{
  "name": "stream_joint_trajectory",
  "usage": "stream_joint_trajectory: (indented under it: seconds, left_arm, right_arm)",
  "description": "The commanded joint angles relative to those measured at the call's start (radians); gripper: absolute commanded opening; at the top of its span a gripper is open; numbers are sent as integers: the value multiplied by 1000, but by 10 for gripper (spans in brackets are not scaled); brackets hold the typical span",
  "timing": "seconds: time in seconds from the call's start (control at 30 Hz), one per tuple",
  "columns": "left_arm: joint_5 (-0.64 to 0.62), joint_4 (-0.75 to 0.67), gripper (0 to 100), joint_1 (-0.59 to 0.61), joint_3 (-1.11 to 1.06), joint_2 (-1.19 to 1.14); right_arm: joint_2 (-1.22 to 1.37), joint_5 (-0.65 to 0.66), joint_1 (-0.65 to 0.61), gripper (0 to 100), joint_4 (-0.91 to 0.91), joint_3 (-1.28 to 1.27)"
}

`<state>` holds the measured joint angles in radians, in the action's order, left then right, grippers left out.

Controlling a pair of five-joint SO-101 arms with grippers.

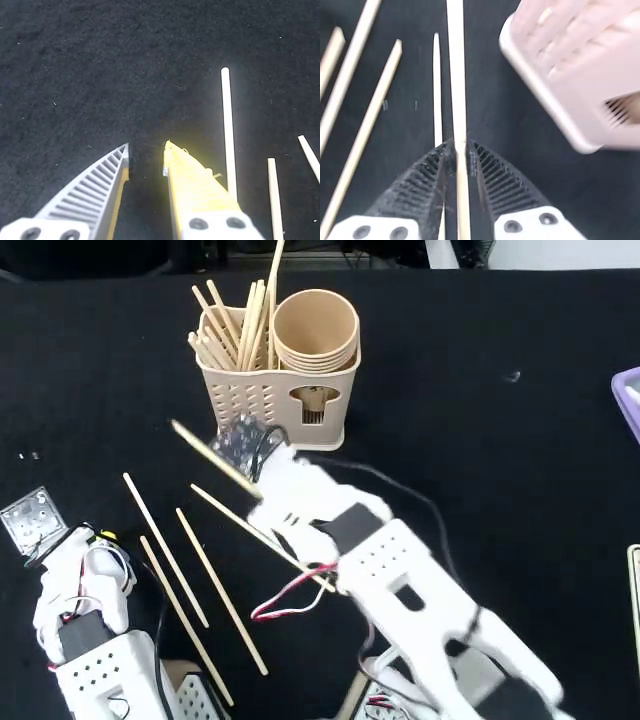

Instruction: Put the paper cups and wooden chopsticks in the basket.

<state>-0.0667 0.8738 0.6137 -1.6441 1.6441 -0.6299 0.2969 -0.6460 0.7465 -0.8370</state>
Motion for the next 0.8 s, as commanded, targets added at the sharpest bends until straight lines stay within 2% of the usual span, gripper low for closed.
stream_joint_trajectory:
  seconds: [0.0, 0.1, 0.2, 0.33, 0.43, 0.57, 0.77]
  left_arm:
    - [-5, -5, 123, -18, 41, 9]
    - [-5, -5, 123, -22, 41, 9]
    - [-5, -5, 123, -22, 41, 9]
    - [-5, -5, 123, -22, 39, 9]
    - [-5, -5, 123, -22, 39, 9]
    - [-5, -5, 123, -22, 38, 9]
    - [-5, -5, 123, -22, 38, 9]
  right_arm:
    - [-202, -60, -3, 11, -32, 174]
    - [-271, -140, 2, 11, -187, 239]
    - [-255, -215, 48, 14, -450, 225]
    - [-148, -296, 103, 14, -804, 166]
    - [-24, -301, 135, 12, -984, 168]
    - [174, -301, 158, 12, -1103, 259]
    - [453, -301, 158, 12, -1106, 476]
